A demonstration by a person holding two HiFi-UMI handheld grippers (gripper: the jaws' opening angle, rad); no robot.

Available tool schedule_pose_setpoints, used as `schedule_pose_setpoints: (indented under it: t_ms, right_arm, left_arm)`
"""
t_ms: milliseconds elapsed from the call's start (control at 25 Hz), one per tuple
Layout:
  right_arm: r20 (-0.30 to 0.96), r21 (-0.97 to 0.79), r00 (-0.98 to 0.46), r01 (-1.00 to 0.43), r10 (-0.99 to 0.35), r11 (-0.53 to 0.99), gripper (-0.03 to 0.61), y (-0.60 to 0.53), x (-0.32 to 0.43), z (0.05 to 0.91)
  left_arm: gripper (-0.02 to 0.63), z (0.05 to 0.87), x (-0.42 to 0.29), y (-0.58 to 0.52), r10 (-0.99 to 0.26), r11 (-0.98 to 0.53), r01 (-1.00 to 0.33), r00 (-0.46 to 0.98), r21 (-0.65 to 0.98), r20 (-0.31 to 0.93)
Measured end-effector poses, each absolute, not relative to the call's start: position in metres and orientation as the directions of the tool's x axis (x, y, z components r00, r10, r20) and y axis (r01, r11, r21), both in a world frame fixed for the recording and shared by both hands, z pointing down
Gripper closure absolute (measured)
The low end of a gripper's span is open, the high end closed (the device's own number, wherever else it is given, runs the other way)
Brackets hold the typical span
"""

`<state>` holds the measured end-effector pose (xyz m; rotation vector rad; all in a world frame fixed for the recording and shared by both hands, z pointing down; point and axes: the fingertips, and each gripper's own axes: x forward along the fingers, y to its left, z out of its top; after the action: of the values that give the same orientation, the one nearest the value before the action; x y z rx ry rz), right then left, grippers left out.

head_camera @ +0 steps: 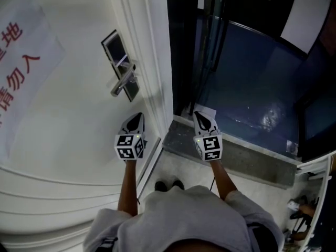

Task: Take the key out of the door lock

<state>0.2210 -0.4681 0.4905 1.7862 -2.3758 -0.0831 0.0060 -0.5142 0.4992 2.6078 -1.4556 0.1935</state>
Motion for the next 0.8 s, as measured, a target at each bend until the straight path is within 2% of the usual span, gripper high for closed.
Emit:
schedule_pose_setpoints:
  t_ms: [240,800]
  right_arm:
    - [0.1,0.141,-0.308,-0.937,-0.946,0.32,0.555,-0.471,0.196,0.489]
    - [0.068,0.171,-0.496,-0.849,-0.865,0.5,0.555,-0.491,0.078,0.469]
  left_arm:
    - [0.595,0.494,-0.021,-0.501,-0.852,-0.489,-0.87,0.492,0.064,0.181]
    - [0.595,0.487,-0.075,-0.48,-0.882,-0.435,-0.898,0.44,0.065,0.169]
